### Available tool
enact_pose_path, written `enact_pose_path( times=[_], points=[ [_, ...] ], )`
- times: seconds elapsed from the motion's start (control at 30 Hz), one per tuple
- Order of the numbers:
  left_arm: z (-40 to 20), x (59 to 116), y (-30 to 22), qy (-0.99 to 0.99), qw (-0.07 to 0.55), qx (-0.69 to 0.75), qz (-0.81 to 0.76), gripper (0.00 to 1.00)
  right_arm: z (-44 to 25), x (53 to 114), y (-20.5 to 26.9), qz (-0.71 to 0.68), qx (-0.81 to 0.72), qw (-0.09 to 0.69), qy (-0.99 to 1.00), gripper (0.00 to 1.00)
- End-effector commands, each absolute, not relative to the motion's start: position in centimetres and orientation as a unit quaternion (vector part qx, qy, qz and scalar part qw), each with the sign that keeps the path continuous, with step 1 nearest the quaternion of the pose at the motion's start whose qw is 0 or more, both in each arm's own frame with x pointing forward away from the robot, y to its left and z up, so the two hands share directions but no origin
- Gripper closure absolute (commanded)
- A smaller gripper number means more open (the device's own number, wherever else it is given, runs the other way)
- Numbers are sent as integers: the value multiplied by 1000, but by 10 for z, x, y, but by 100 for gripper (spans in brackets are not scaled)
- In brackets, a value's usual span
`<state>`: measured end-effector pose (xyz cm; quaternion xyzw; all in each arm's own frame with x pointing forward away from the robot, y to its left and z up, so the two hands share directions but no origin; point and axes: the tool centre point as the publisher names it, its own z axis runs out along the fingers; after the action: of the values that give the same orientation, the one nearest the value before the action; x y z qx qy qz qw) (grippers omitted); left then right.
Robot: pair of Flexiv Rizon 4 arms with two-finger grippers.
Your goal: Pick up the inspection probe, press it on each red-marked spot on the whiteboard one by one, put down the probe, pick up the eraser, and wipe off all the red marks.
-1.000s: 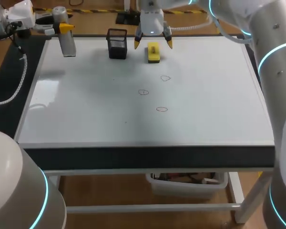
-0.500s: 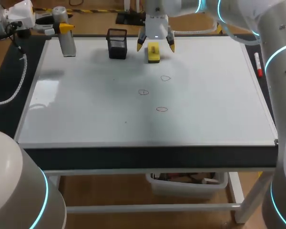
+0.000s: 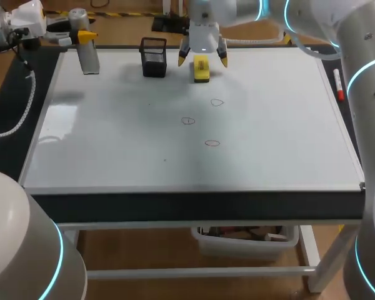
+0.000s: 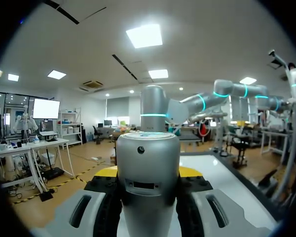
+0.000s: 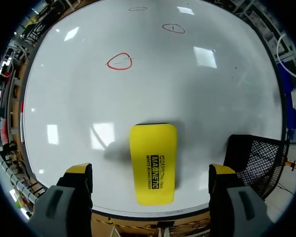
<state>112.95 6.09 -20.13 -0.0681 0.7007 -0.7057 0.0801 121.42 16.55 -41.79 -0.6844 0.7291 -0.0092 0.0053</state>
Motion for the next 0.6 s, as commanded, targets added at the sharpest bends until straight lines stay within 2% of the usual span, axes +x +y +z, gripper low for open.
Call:
enact_pose_path(
  times=[0.03, 0.37, 0.4, 0.43, 0.6],
  points=[
    [-199, 1128, 60, 701, 83, -69, -704, 100, -429, 1245, 167, 77, -680, -79, 725, 0],
    [-199, 1128, 60, 701, 83, -69, -704, 100, -433, 1245, 166, 83, -683, -84, 721, 0],
    [-199, 1128, 60, 701, 83, -69, -704, 100, -433, 1245, 167, 83, -683, -86, 720, 9],
    [-199, 1128, 60, 701, 83, -69, -704, 100, -433, 1244, 167, 84, -684, -87, 719, 25],
    [-199, 1128, 60, 701, 83, -69, -704, 100, -437, 1243, 164, 84, -676, -96, 726, 78]
  ],
)
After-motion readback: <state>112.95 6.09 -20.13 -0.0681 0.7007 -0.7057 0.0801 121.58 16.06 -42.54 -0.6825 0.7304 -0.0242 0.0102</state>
